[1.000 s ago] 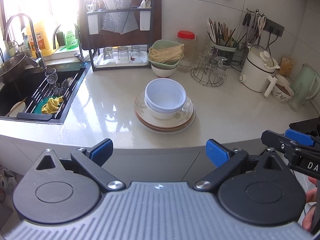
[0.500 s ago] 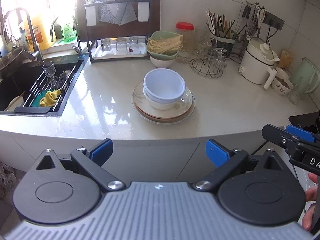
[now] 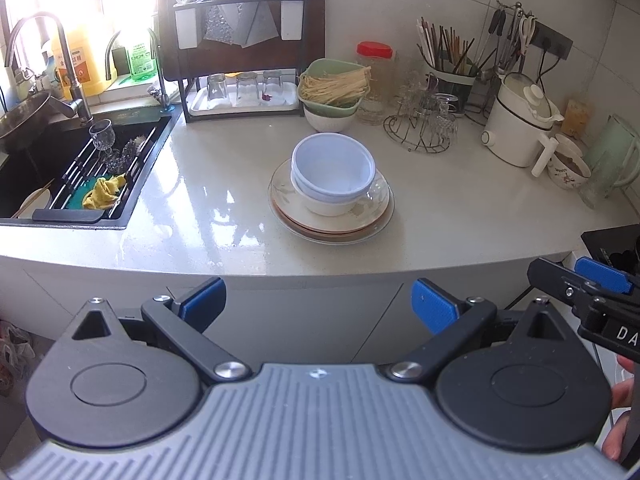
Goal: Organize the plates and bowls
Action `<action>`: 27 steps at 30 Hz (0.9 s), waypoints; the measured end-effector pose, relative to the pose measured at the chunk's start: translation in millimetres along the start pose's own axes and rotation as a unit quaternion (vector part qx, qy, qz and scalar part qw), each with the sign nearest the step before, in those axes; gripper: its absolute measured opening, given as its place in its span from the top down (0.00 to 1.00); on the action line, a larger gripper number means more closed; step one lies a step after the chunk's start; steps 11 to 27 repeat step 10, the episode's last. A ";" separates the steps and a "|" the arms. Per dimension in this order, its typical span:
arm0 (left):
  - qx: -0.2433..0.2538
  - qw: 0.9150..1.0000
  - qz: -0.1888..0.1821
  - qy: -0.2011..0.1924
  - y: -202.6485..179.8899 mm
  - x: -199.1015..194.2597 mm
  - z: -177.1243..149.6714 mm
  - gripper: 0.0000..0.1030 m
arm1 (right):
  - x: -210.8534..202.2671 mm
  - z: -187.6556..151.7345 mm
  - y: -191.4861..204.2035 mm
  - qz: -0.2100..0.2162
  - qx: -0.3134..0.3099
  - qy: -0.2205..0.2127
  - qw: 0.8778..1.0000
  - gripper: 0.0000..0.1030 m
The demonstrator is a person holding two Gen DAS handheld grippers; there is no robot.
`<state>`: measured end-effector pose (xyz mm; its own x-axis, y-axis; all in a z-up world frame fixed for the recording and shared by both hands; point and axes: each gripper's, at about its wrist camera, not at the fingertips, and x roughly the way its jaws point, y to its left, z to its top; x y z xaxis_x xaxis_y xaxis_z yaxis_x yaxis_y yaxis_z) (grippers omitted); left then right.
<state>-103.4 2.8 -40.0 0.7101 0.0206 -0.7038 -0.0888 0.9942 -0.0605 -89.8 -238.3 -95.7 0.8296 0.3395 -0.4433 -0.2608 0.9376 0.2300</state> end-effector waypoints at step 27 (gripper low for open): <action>0.000 1.000 0.000 0.000 -1.9 0.7 -1.6 0.02 | -0.2 1.5 -3.3 -0.001 0.002 -0.002 1.000 0.18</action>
